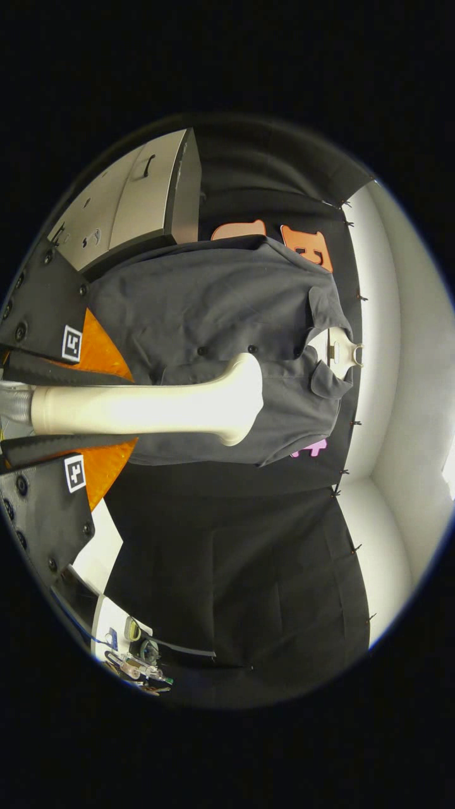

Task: Iron the clothes twice with a garment steamer, once on the left side and once on the right side.

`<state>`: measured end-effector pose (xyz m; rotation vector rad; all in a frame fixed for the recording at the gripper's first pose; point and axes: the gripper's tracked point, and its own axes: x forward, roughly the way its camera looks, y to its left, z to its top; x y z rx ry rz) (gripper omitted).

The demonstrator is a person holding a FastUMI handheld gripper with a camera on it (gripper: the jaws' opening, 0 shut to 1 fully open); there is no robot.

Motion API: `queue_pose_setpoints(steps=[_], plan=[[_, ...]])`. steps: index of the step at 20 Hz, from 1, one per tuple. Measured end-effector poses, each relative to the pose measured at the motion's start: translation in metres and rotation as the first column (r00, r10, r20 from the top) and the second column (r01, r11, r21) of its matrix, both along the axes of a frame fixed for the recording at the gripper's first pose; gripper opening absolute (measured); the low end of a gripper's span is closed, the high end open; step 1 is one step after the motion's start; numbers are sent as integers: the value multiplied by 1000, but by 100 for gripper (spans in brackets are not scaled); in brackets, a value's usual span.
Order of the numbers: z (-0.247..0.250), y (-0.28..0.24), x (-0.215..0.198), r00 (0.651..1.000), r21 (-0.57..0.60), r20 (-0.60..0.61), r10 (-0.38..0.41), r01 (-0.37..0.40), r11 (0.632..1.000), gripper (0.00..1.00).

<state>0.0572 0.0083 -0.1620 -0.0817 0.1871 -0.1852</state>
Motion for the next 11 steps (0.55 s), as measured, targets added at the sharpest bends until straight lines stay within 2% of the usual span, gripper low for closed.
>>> queue_pose_setpoints(steps=[11], plan=[[-3,1,-1,1000,9,-7,-1,1,1000,40]])
